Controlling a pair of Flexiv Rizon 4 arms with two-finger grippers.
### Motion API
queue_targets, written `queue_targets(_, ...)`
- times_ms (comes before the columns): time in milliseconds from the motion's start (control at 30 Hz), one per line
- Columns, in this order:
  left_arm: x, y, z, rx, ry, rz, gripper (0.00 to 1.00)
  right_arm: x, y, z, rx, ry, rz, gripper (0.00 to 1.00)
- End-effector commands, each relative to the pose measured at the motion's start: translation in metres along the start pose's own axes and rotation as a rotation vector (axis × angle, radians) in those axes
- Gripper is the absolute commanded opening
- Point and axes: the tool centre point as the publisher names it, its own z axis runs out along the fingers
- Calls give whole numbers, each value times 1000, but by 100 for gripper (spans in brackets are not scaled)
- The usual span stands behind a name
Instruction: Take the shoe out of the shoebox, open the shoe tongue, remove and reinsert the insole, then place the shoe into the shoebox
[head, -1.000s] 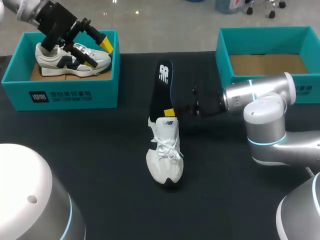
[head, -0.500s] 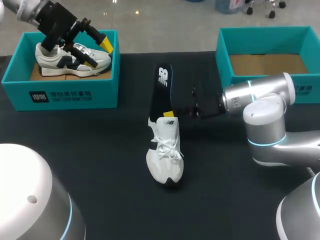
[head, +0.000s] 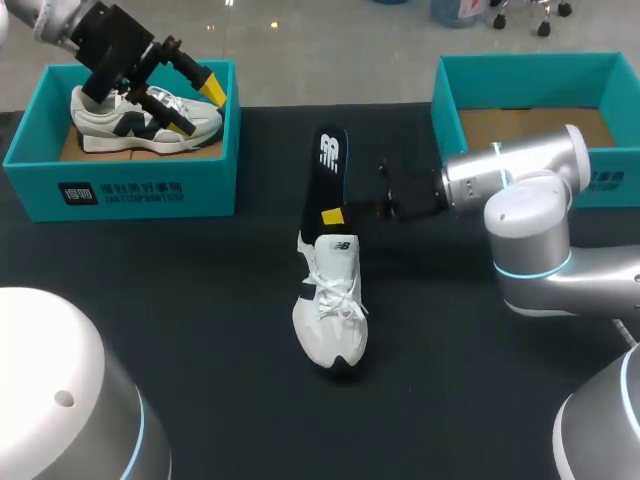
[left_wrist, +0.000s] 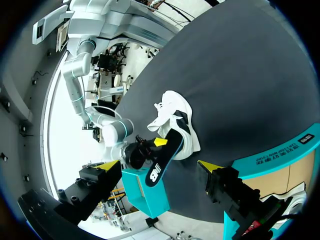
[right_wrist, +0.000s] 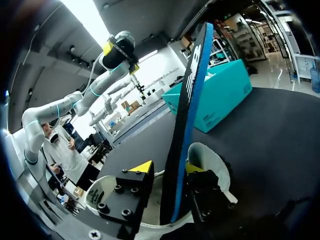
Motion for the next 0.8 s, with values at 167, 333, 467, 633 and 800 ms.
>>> queue_targets(167,0,-1,-1,0,4,0,100,-9,10,3,76,22,-19,0)
queue_targets(333,0,-1,-1,0,4,0,100,-11,4,4,150,61,-23,0)
queue_targets(467,0,-1,-1,0,4,0,100,-11,-2,5,171,80,-11,0)
queue_targets(633,0,-1,-1,0,4,0,100,-8,-11,8,204,105,13,0)
queue_targets(800,0,-1,-1,0,4,0,100,-4,-21,11,215,114,38,0)
